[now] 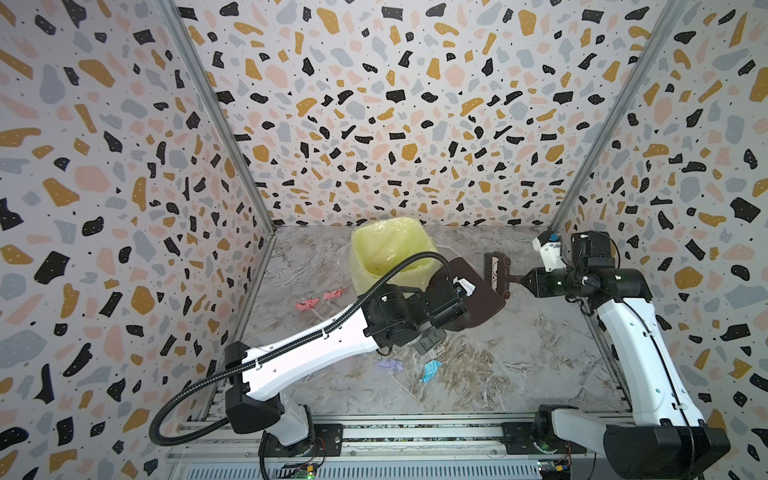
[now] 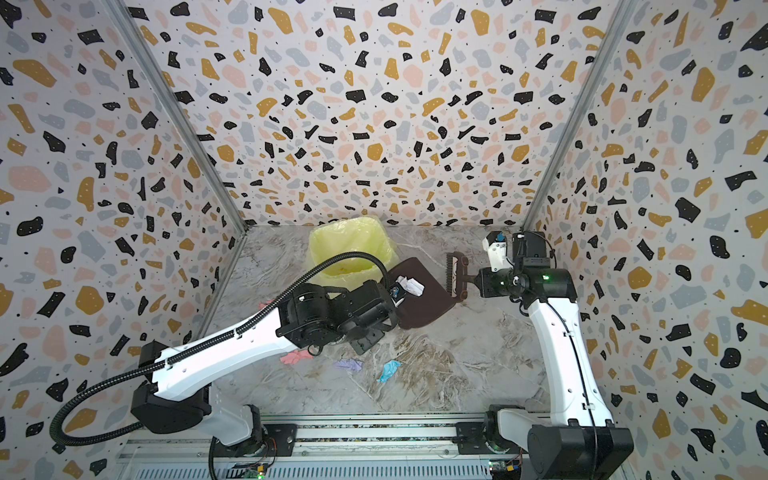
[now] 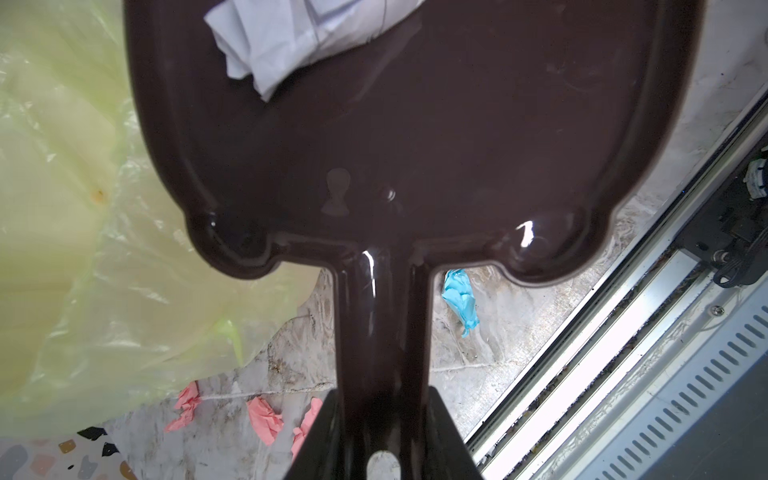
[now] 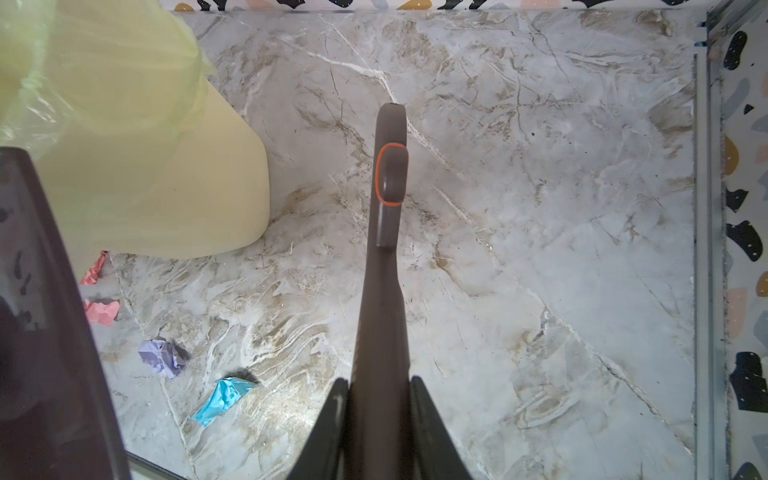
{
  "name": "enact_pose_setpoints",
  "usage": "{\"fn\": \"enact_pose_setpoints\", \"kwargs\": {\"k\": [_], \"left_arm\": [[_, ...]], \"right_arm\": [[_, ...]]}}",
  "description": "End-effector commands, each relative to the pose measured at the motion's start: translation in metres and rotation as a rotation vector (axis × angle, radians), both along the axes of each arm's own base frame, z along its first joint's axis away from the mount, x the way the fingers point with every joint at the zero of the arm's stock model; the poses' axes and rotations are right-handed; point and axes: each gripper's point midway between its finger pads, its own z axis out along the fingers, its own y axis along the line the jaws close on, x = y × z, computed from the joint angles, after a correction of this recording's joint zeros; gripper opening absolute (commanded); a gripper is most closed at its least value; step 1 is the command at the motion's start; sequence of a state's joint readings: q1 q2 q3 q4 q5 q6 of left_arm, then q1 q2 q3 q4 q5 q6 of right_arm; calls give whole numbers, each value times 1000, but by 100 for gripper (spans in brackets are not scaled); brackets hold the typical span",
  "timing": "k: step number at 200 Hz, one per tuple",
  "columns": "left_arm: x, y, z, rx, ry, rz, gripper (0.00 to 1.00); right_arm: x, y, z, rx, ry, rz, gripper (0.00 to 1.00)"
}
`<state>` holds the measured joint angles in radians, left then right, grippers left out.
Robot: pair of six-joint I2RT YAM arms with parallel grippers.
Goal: Sweep away the paper scraps from the table
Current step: 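Lift the dustpan toward the bin with the left gripper while the right raises the brush, then tip the dustpan over the bin with the left gripper to empty scraps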
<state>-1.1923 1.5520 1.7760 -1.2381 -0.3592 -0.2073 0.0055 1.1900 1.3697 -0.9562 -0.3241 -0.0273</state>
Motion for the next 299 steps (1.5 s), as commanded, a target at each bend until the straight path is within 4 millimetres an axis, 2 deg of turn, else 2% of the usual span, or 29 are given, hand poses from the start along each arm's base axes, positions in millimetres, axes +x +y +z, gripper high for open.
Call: {"fn": "enact_pose_setpoints", "kwargs": {"k": [1, 24, 113, 153, 189, 218, 256, 299], "left_arm": [[9, 26, 23, -19, -38, 74, 0], [18, 48, 37, -42, -62, 131, 0], [63, 144, 58, -27, -155, 381, 0], [74, 180, 56, -19, -176, 479, 0], [88, 205, 53, 14, -205, 535, 0], [104, 218, 50, 79, -224, 554, 0], [121, 222, 55, 201, -266, 526, 0], [134, 222, 51, 312, -273, 474, 0]], "right_arm": [[0, 4, 21, 31, -79, 11, 0], [0, 4, 22, 33, -82, 14, 0], [-2, 7, 21, 44, -84, 24, 0], [-2, 9, 20, 55, -81, 33, 0], [-1, 11, 17, 65, -71, 41, 0], [0, 12, 16, 59, -67, 45, 0], [1, 15, 14, 39, -51, 54, 0], [4, 20, 13, 28, -35, 69, 0]]}}
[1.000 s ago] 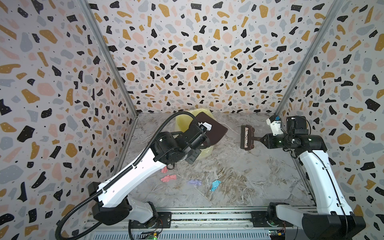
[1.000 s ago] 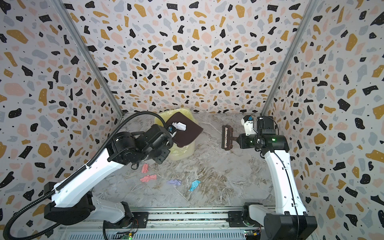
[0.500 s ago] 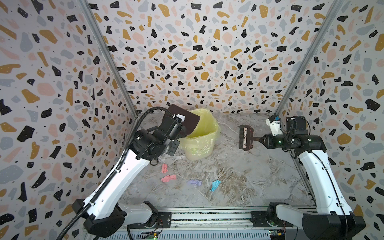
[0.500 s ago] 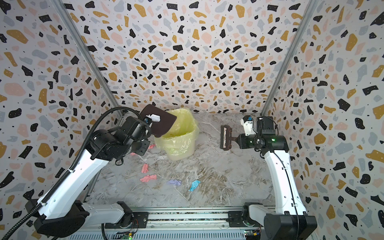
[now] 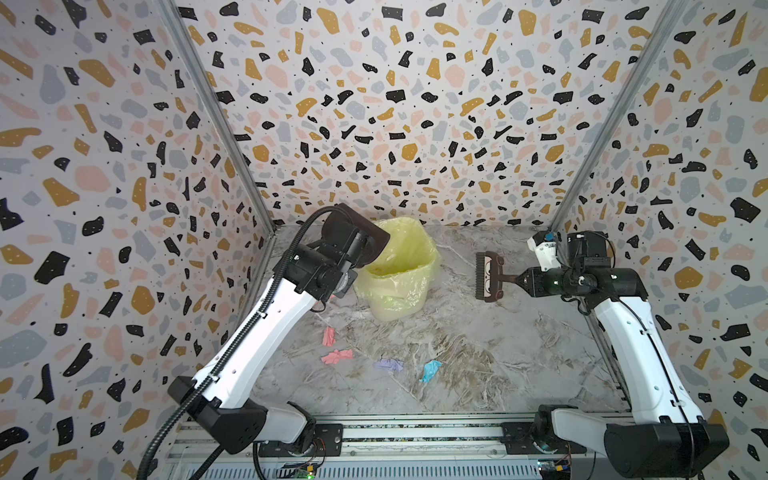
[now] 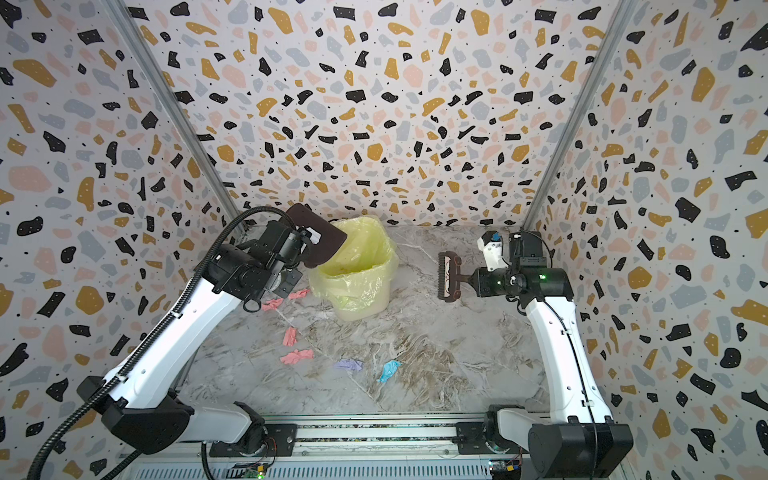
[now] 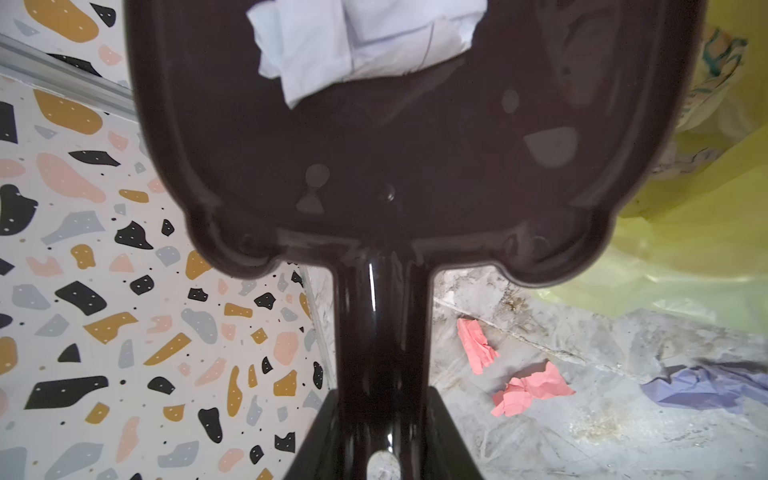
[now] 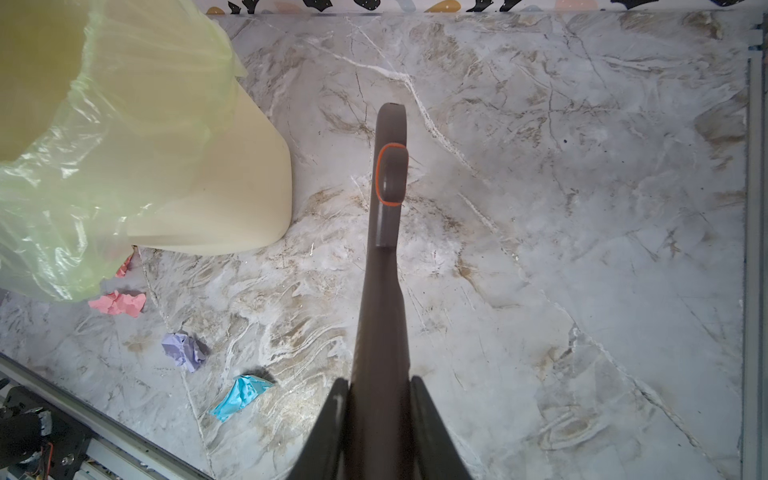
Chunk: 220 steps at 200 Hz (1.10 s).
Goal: Sweep away the paper scraps from the table
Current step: 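Tip the dustpan over the bin with the left gripper to empty scraps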
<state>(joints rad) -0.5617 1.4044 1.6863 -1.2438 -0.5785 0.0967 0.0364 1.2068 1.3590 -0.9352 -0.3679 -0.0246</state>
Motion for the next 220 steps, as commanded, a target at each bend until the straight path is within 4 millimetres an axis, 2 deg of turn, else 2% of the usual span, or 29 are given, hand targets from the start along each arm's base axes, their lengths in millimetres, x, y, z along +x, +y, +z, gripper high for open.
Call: {"fn": "enact_pose_setpoints", "kwargs": {"k": [1, 38, 73, 93, 124, 145, 186, 220], "left_arm": [[12, 4, 21, 61, -64, -19, 0], [23, 2, 30, 135, -90, -39, 0], [27, -14, 33, 234, -105, -84, 0], [28, -17, 36, 307, -120, -92, 0], [26, -18, 51, 492, -183, -90, 0], [20, -26, 58, 668, -215, -134, 0], [16, -40, 36, 920, -173, -226, 0], [15, -47, 42, 956, -192, -246, 0]], "right_arm": [[3, 3, 17, -6, -43, 12, 0], [7, 5, 15, -5, -28, 19, 0], [10, 7, 17, -6, -25, 24, 0], [9, 8, 16, -8, -19, 25, 0], [9, 10, 14, -11, -11, 34, 0], [8, 12, 12, -12, -7, 41, 0], [4, 19, 3, -3, 7, 68, 0], [3, 26, 1, -9, 15, 90, 0]]}}
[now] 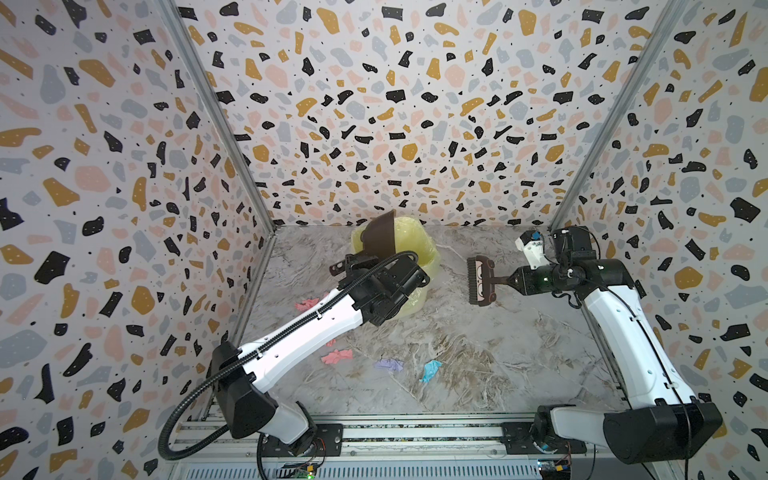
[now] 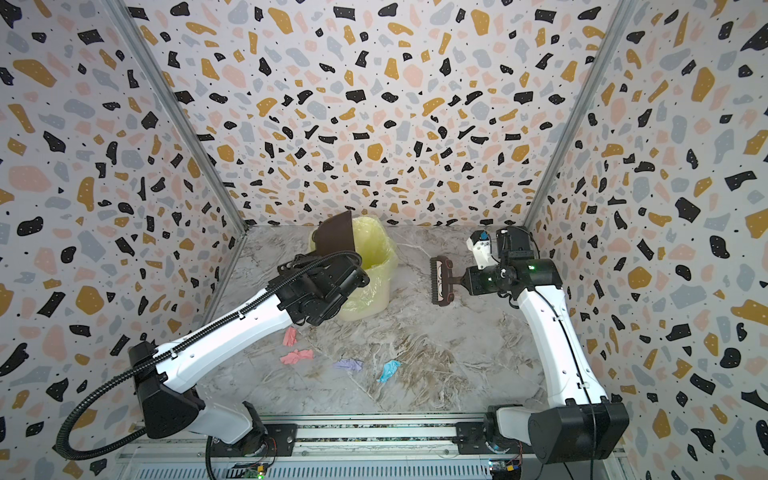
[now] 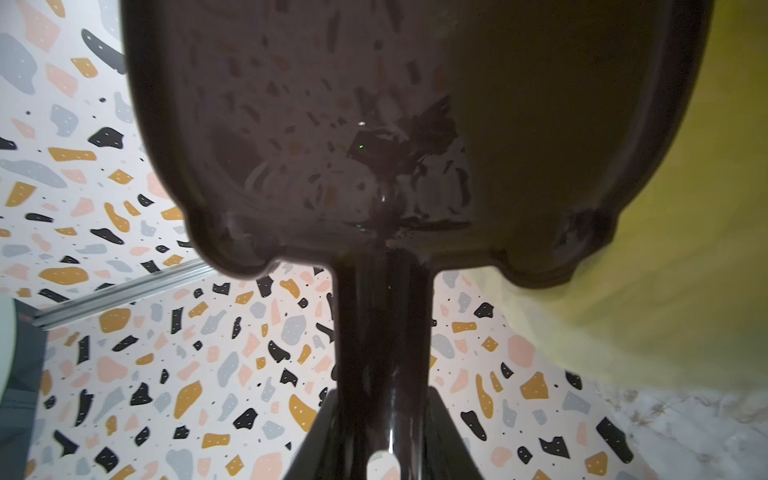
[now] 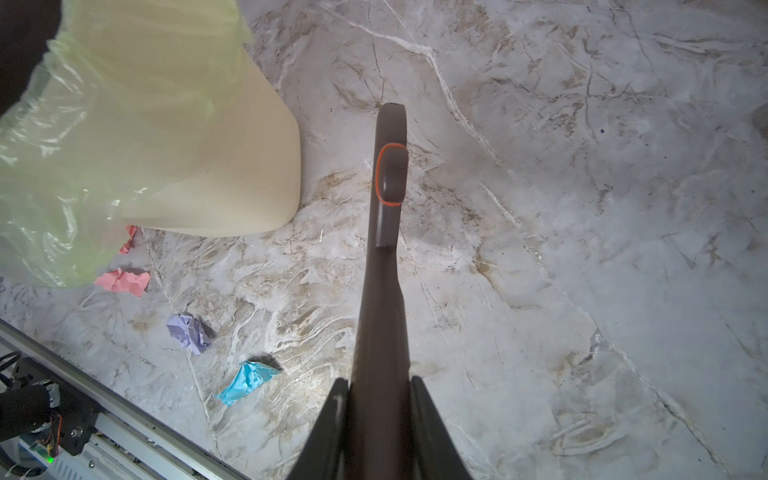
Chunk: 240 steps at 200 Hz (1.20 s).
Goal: Sweep away the paper scraps from the table
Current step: 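Tip the dustpan over the bin with the left gripper to empty scraps, then lower the empty dustpan to the table beside the light blue scrap with the left gripper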
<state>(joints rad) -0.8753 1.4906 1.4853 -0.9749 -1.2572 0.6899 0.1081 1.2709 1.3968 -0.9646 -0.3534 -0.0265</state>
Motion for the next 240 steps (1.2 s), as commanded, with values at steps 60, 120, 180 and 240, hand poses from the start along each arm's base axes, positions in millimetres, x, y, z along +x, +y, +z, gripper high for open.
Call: {"fn": "enact_pose_setpoints", "kwargs": {"k": [60, 120, 180, 240], "left_arm": [[4, -8, 50, -19, -150, 4, 0], [-14, -27, 95, -493, -251, -63, 0], [-59, -45, 88, -904, -126, -138, 0], [-88, -53, 66, -1110, 5, -164, 0]], "right_arm": [[-4, 7, -2, 18, -4, 19, 0], [-38, 20, -10, 146, 65, 24, 0], [-90, 63, -1, 346, 128, 127, 0], [-132, 102, -10, 393, 182, 195, 0]]}}
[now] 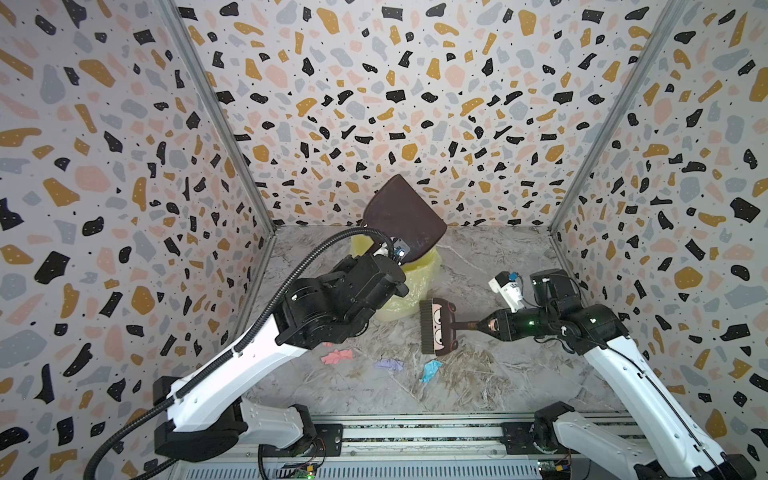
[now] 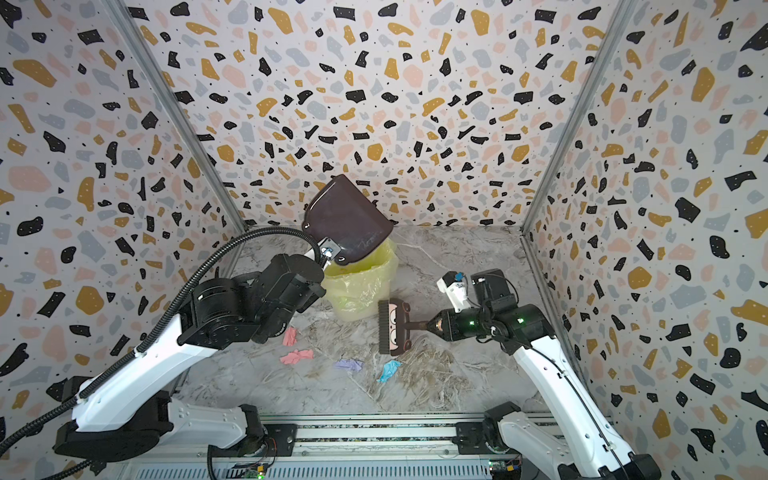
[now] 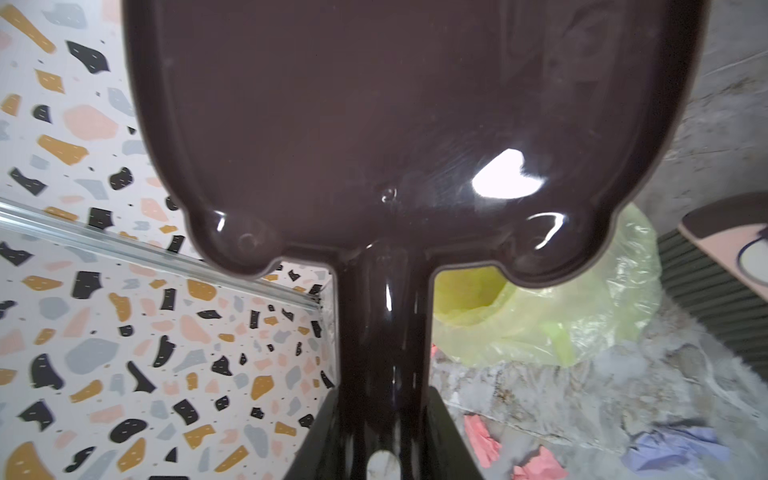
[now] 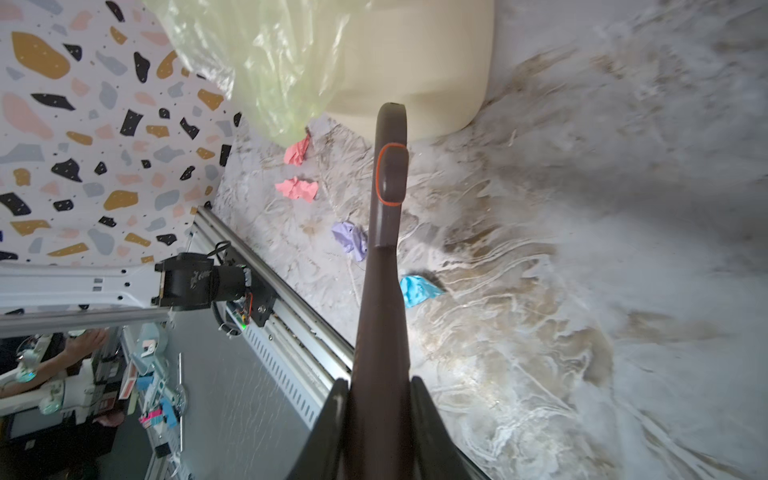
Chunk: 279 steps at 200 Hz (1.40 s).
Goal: Sweep away the paper scraps from the table
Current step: 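Lower the empty dustpan to the table beside the light blue scrap with the left gripper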
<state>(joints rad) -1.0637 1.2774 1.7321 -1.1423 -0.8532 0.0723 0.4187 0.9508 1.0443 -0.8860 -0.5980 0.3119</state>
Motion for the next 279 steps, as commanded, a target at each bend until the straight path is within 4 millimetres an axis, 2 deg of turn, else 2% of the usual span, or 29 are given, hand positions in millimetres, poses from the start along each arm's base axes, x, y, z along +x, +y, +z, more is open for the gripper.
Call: {"fn": "enact_pose_setpoints", "kwargs": {"k": [1, 37, 76, 112, 145, 165, 185, 221, 243, 258, 279], "left_arm": [[-12, -9, -7, -137, 58, -32, 0], [-23, -19, -23, -175, 124, -79, 0], [-35, -27, -37, -196, 179, -117, 0], [-48, -35, -56, -191, 255, -156, 0], [-61, -40, -76, -210, 337, -186, 0], [-71, -42, -86, -234, 388, -200, 0], [-83, -47, -102, -236, 463, -223, 0], [-110, -60, -132, -214, 590, -276, 0], [-125, -67, -149, -219, 661, -298, 0], [-138, -71, -169, -215, 731, -311, 0], [-156, -72, -198, -170, 818, -318, 0]], "right_arm": [[-5, 10, 13, 60, -10, -24, 0], [-22, 24, 4, 87, 19, -2, 0], [-36, 28, -22, 10, 66, 13, 0], [-35, 13, -40, -103, 84, -29, 0], [-28, -16, -50, -281, 76, -114, 0], [-21, -37, -40, -380, 34, -180, 0], [-13, -51, -18, -410, -27, -244, 0], [-4, -58, 16, -368, -93, -274, 0], [7, -73, 36, -366, -143, -333, 0], [14, -84, 38, -417, -162, -364, 0], [22, -86, 29, -475, -153, -353, 0]]}}
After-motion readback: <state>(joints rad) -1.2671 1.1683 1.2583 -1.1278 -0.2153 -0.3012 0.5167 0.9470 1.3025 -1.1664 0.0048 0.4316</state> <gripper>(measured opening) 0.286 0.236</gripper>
